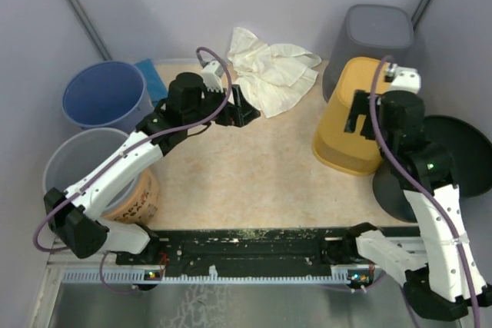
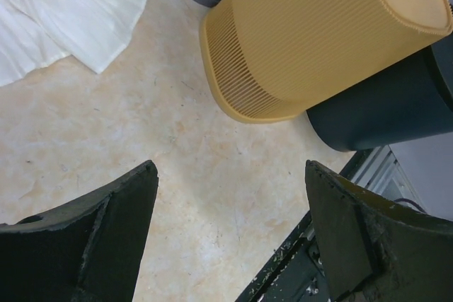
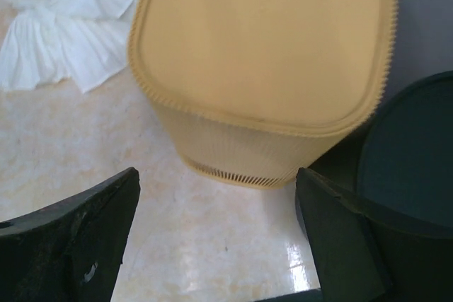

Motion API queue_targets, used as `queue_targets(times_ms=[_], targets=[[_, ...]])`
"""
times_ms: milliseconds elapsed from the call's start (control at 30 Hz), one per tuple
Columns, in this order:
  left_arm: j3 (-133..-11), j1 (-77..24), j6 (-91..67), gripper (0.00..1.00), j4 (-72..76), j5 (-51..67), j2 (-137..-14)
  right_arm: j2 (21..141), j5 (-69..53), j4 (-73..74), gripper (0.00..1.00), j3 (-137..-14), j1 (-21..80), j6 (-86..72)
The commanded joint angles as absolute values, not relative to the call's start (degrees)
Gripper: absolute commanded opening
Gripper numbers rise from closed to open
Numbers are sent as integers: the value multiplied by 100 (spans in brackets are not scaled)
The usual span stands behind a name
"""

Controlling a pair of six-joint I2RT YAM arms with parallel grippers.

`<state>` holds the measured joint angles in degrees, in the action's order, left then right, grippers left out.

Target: Turn the large container upside down

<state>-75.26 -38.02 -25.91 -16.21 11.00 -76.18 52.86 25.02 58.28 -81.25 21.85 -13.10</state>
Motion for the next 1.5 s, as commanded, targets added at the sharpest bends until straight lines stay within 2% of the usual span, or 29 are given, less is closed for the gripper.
queue_targets(times_ms=[0,300,567,733,1033,1267,1467], targets=[[-7681,-3942,-2649,89,-1382,1600,-7931,5546,1816,5529,90,-8841,1100,-1470],[-7354,-3999,-2643,90,-1385,1419,-7728,6751,835,5151,60,-9827,979,-1623],[-7229,-3999,-2591,91,-1554,1122,-7639,7910,2263,5435,56,-10291,1730,-1622],[-7212,-3999,-2619,91,-1574,1147,-7628,8140,2741,5406,55,-10305,1855,-1471],[-7123,-3999,-2665,91,-1535,1118,-7633,8298,2771,5421,45,-10269,1952,-1301],[-7128,-3999,-2661,91,-1538,1139,-7703,8525,3230,5519,43,-10432,2303,-1003],[-7066,-3999,-2659,91,-1559,1103,-7664,8718,3453,5517,38,-10443,2329,-924]])
